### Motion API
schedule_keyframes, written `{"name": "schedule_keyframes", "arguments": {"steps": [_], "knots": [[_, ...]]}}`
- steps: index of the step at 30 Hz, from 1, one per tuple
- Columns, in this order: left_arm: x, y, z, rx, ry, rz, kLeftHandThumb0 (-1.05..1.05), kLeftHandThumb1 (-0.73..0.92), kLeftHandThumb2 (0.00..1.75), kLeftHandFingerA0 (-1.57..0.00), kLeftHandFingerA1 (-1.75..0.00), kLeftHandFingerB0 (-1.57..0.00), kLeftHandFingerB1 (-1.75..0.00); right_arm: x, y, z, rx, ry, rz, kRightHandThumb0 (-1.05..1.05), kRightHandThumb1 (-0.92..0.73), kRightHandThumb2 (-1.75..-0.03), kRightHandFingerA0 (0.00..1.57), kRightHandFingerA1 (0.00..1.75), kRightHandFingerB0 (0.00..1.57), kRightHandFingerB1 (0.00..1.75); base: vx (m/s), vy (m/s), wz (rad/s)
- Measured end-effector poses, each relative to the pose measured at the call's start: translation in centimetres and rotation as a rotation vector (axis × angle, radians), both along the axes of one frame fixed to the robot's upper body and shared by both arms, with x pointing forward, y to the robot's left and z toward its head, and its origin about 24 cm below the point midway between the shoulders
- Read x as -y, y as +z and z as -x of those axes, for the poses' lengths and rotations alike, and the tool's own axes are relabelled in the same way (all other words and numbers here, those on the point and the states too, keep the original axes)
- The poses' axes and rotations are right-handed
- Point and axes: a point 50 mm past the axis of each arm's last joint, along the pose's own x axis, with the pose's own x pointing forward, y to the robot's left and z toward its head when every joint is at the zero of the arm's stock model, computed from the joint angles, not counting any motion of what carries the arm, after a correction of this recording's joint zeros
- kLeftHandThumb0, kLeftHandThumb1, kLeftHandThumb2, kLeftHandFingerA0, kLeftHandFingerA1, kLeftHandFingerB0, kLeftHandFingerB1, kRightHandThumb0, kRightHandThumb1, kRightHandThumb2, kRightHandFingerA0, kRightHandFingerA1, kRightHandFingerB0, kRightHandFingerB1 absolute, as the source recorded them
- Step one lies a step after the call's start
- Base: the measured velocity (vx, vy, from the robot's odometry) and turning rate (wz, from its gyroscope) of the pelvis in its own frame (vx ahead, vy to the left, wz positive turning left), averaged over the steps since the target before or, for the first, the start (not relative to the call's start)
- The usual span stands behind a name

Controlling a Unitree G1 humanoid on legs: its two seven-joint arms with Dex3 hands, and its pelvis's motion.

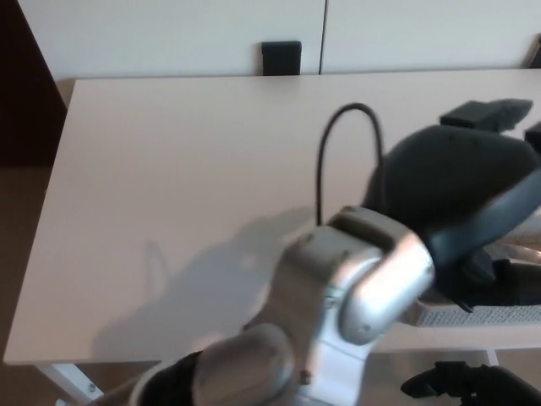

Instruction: The robot walks towards a desk on which a shovel is kept on the left hand side and a container is kept on the right hand side. The robot picks up the shovel using its left hand and places it in the container.

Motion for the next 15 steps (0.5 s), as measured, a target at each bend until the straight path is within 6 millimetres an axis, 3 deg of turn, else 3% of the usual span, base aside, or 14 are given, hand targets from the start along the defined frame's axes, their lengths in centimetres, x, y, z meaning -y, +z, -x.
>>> {"name": "schedule_keyframes", "arguments": {"steps": [1, 3, 4, 5, 6, 7, 14, 15], "knots": [[-0.6, 0.2, -0.1, -0.009, 0.005, 0.023, -0.63, 0.50, 0.56, -0.28, -0.31, -0.30, -0.30, 0.0, 0.0, 0.0, -0.001, 0.000, 0.000, -0.49, -0.49, -0.77, 0.62, 0.58, 0.39, 0.50, 0.00, 0.000, 0.00], [-1.8, 0.2, -0.4, -0.040, 0.026, 0.055, -0.82, 0.63, 0.60, -0.29, -0.31, -0.27, -0.31, 0.0, 0.0, 0.0, -0.001, -0.001, -0.001, -0.52, -0.49, -0.80, 0.65, 0.61, 0.39, 0.50, 0.00, 0.000, 0.00], [-2.3, -0.1, -0.6, -0.059, 0.034, 0.061, -0.83, 0.61, 0.59, -0.29, -0.30, -0.30, -0.32, 0.0, 0.0, 0.0, -0.002, -0.001, -0.001, -0.45, -0.58, -0.57, 0.68, 0.50, 0.44, 0.40, 0.00, 0.000, 0.00], [-3.1, -0.5, -0.9, -0.097, 0.050, 0.070, -0.79, 0.56, 0.58, -0.27, -0.30, -0.29, -0.31, 0.0, 0.0, 0.0, -0.002, -0.001, -0.001, -0.43, -0.59, -0.57, 0.68, 0.47, 0.45, 0.39, 0.00, 0.000, 0.00], [-3.6, -0.9, -1.0, -0.122, 0.062, 0.074, -0.83, 0.45, 0.80, -0.19, -0.38, -0.21, -0.38, 0.0, 0.0, 0.0, -0.002, -0.002, -0.002, -0.49, -0.49, -0.78, 0.63, 0.58, 0.41, 0.50, 0.00, 0.000, 0.00], [-4.3, -1.3, -1.2, -0.152, 0.076, 0.080, -0.83, 0.59, 0.60, -0.21, -0.28, -0.26, -0.30, 0.0, 0.0, 0.0, -0.002, -0.002, -0.002, -0.49, -0.49, -0.77, 0.63, 0.57, 0.41, 0.50, 0.00, 0.000, 0.00], [-9.4, -5.1, -2.2, -0.388, 0.211, 0.104, -0.92, 0.69, 0.62, -0.24, -0.28, -0.27, -0.30, 0.1, -0.1, 0.1, -0.007, -0.004, -0.001, -0.48, -0.49, -0.77, 0.63, 0.58, 0.42, 0.50, 0.00, 0.000, 0.00], [-10.3, -5.8, -2.2, -0.426, 0.235, 0.108, -0.94, 0.71, 0.63, -0.22, -0.28, -0.24, -0.29, 0.1, -0.1, 0.2, -0.008, -0.005, -0.001, -0.40, -0.59, -0.57, 0.69, 0.46, 0.45, 0.39, 0.00, 0.000, 0.00]]}}
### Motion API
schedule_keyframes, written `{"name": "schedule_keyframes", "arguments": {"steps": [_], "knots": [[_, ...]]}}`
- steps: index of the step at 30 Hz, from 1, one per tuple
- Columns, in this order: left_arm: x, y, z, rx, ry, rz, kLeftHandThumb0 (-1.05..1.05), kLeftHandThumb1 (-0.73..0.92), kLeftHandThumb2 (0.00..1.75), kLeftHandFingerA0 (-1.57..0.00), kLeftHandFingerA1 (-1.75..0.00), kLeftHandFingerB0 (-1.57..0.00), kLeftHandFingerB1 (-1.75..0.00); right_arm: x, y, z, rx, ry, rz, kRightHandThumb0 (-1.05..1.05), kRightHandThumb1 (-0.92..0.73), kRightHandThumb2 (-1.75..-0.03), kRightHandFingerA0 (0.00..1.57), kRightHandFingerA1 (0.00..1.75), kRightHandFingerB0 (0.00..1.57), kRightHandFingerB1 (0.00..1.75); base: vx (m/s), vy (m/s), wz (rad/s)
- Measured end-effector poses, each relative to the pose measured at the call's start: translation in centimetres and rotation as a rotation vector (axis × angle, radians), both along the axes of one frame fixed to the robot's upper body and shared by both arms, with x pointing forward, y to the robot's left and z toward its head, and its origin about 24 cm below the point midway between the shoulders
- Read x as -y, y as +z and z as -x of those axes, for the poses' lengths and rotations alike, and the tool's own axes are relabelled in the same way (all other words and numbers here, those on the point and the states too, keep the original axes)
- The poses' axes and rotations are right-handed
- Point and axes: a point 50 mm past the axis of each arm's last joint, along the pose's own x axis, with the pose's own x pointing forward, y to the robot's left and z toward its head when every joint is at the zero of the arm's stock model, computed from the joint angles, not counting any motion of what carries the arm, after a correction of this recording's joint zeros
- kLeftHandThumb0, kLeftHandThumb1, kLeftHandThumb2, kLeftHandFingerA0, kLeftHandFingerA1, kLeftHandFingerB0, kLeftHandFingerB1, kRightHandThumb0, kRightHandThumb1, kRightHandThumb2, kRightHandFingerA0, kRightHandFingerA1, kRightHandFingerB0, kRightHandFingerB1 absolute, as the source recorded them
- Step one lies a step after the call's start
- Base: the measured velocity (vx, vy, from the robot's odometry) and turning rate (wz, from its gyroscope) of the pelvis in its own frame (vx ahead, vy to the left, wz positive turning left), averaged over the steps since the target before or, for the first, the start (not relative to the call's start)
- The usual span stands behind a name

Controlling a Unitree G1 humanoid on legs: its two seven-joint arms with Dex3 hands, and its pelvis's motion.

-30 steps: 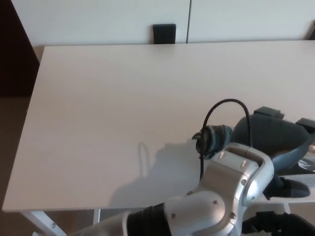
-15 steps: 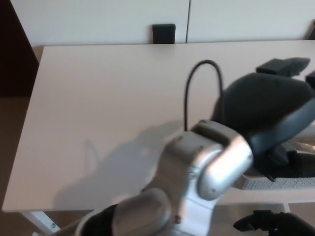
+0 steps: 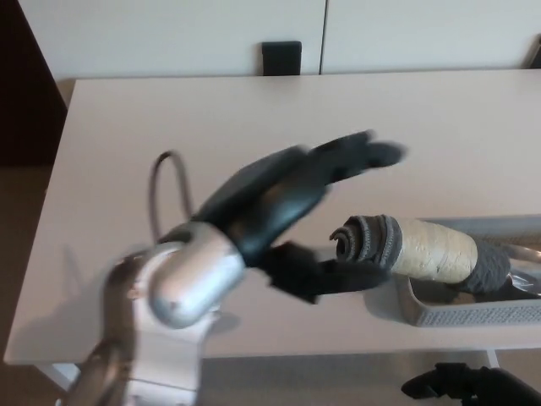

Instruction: The robot walks towards a desk on which a shovel is kept on the left hand side and a container is kept on the right hand side. The robot picks up the shovel using its left hand and places it in the container.

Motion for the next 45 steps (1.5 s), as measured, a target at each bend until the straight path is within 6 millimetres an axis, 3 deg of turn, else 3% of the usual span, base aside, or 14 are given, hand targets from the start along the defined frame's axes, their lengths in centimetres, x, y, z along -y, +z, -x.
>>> {"name": "schedule_keyframes", "arguments": {"steps": [12, 13, 15, 16, 20, 21, 22, 27, 32, 33, 34, 38, 39, 45], "knots": [[-10.8, -6.6, 2.8, -0.412, 0.277, 0.055, -0.96, 0.76, 0.65, -0.32, -0.30, -0.34, -0.32, 0.2, -0.3, 0.3, -0.017, -0.008, 0.002, -0.49, -0.48, -0.77, 0.65, 0.58, 0.45, 0.51, 0.00, 0.000, 0.00], [-11.6, -7.0, 3.3, -0.442, 0.300, 0.065, -0.95, 0.75, 0.65, -0.32, -0.30, -0.35, -0.32, 0.2, -0.4, 0.3, -0.018, -0.009, 0.002, -0.42, -0.57, -0.57, 0.71, 0.47, 0.48, 0.40, 0.00, 0.000, 0.00], [-12.9, -7.7, 4.2, -0.496, 0.335, 0.081, -0.90, 0.57, 1.02, -0.30, -0.44, -0.32, -0.44, 0.2, -0.4, 0.4, -0.021, -0.010, 0.003, -0.41, -0.57, -0.57, 0.70, 0.47, 0.48, 0.40, 0.00, 0.000, 0.00], [-13.7, -8.2, 4.8, -0.531, 0.356, 0.090, -0.91, 0.72, 0.63, -0.32, -0.32, -0.31, -0.31, 0.2, -0.5, 0.4, -0.024, -0.012, 0.004, -0.49, -0.49, -0.77, 0.64, 0.58, 0.44, 0.51, 0.00, 0.000, 0.00], [-16.0, -8.7, 6.8, -0.591, 0.395, 0.128, -0.92, 0.70, 0.63, -0.32, -0.31, -0.31, -0.30, 0.4, -0.7, 0.5, -0.033, -0.017, 0.006, -0.41, -0.58, -0.57, 0.70, 0.47, 0.49, 0.40, 0.00, 0.000, 0.00], [-16.3, -8.8, 7.1, -0.600, 0.396, 0.135, -0.95, 0.67, 0.64, -0.33, -0.33, -0.30, -0.30, 0.4, -0.7, 0.6, -0.034, -0.017, 0.006, -0.48, -0.48, -0.77, 0.64, 0.58, 0.45, 0.51, 0.00, 0.000, 0.00], [-16.8, -9.0, 7.6, -0.623, 0.400, 0.142, -0.92, 0.53, 0.97, -0.27, -0.42, -0.23, -0.39, 0.4, -0.7, 0.6, -0.035, -0.018, 0.006, -0.41, -0.57, -0.57, 0.71, 0.47, 0.49, 0.40, 0.00, 0.000, 0.00], [-18.5, -10.4, 10.6, -0.764, 0.413, 0.182, -0.94, 0.55, 0.99, -0.35, -0.45, -0.32, -0.41, 0.6, -0.9, 0.8, -0.047, -0.026, 0.009, -0.48, -0.49, -0.77, 0.65, 0.58, 0.44, 0.51, 0.00, 0.000, 0.00], [-19.9, -11.4, 13.6, -0.897, 0.401, 0.217, -0.87, 0.51, 0.94, -0.39, -0.46, -0.32, -0.41, 0.7, -1.1, 0.9, -0.057, -0.032, 0.011, -0.49, -0.49, -0.78, 0.65, 0.58, 0.45, 0.51, 0.00, 0.000, 0.00], [-20.0, -11.5, 14.0, -0.915, 0.396, 0.220, -0.88, 0.64, 0.61, -0.42, -0.34, -0.41, -0.33, 0.8, -1.2, 0.9, -0.059, -0.034, 0.012, -0.49, -0.49, -0.78, 0.64, 0.57, 0.44, 0.51, 0.00, 0.000, 0.00], [-20.1, -11.6, 14.3, -0.932, 0.390, 0.225, -0.87, 0.52, 0.96, -0.33, -0.45, -0.33, -0.43, 0.8, -1.2, 1.0, -0.062, -0.035, 0.012, -0.49, -0.50, -0.78, 0.63, 0.57, 0.44, 0.51, 0.00, 0.000, 0.00], [-20.8, -12.2, 16.1, -1.024, 0.351, 0.251, -0.88, 0.63, 1.03, -0.25, -0.43, -0.29, -0.44, 0.9, -1.4, 1.1, -0.072, -0.041, 0.015, -0.49, -0.50, -0.78, 0.63, 0.57, 0.44, 0.50, 0.00, 0.000, 0.00], [-20.9, -12.3, 16.3, -1.035, 0.347, 0.256, -0.84, 0.78, 0.65, -0.32, -0.32, -0.34, -0.31, 0.9, -1.4, 1.2, -0.073, -0.041, 0.015, -0.49, -0.50, -0.78, 0.62, 0.57, 0.44, 0.51, 0.00, 0.000, 0.00], [-21.1, -13.5, 17.5, -1.095, 0.318, 0.283, -0.69, 0.77, 0.63, -0.29, -0.34, -0.28, -0.30, 1.0, -1.6, 1.3, -0.081, -0.046, 0.016, -0.48, -0.48, -0.77, 0.63, 0.58, 0.45, 0.51, 0.00, 0.000, 0.00]]}}
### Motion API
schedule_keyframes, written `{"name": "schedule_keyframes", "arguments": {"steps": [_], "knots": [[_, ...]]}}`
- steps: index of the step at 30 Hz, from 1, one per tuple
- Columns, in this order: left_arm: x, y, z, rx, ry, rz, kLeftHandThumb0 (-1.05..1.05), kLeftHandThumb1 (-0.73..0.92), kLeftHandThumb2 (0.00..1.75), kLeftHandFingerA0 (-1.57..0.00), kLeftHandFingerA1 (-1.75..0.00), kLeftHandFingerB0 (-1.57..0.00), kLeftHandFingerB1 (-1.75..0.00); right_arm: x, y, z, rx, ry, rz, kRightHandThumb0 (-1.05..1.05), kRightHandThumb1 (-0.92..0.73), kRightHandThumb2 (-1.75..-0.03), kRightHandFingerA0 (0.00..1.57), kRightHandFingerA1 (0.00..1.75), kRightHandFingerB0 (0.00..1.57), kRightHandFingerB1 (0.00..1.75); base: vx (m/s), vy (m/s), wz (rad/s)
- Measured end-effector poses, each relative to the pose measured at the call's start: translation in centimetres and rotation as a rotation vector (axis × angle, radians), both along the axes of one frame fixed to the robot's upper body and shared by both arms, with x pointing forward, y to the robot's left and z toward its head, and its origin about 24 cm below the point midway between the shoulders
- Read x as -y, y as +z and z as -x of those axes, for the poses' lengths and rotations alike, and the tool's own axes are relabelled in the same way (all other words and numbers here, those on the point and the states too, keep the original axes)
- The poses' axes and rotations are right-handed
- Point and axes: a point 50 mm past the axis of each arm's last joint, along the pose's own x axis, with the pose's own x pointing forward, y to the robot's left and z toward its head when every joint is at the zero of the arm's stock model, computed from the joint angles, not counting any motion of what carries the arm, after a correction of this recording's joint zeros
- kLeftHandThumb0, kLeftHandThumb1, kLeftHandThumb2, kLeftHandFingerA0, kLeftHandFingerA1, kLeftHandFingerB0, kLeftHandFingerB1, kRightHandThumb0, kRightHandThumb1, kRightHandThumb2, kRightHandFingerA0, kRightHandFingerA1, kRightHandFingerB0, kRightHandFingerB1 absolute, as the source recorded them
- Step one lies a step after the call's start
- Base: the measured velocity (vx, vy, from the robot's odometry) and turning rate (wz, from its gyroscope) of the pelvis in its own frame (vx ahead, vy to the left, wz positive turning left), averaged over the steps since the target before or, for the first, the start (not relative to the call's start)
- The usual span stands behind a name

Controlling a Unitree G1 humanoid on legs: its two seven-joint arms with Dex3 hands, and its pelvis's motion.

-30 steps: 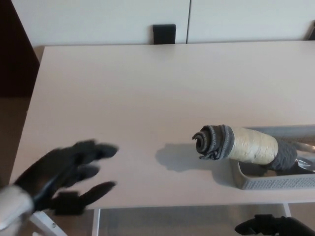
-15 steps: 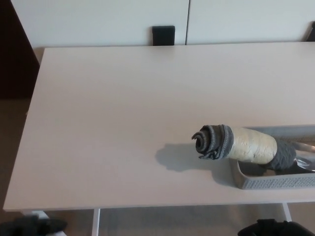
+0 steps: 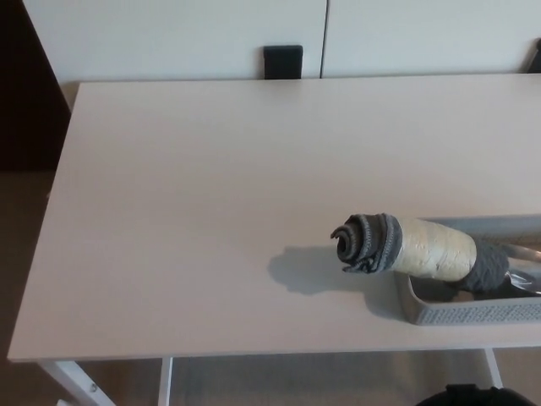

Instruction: The robot walks towards a desk on which a shovel is kept on the left hand side and a container is kept on the right hand side. The robot picks up the shovel using its left hand and places it in the container.

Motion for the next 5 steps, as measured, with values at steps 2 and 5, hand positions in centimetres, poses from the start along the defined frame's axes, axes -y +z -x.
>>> {"name": "schedule_keyframes", "arguments": {"steps": [2, 5], "knots": [[0.2, -0.8, 0.2, -0.020, -0.012, 0.009, -0.71, 0.75, 0.63, -0.28, -0.36, -0.28, -0.30, 0.0, -0.1, 0.1, -0.005, -0.005, -0.002, -0.40, -0.58, -0.56, 0.67, 0.46, 0.48, 0.40, 0.00, 0.000, 0.00], [0.5, -1.6, 0.4, -0.039, -0.023, 0.018, -0.75, 0.76, 0.64, -0.26, -0.34, -0.25, -0.29, 0.0, -0.3, 0.3, -0.011, -0.013, -0.005, -0.49, -0.49, -0.78, 0.54, 0.56, 0.41, 0.51, 0.00, 0.000, 0.00]]}}
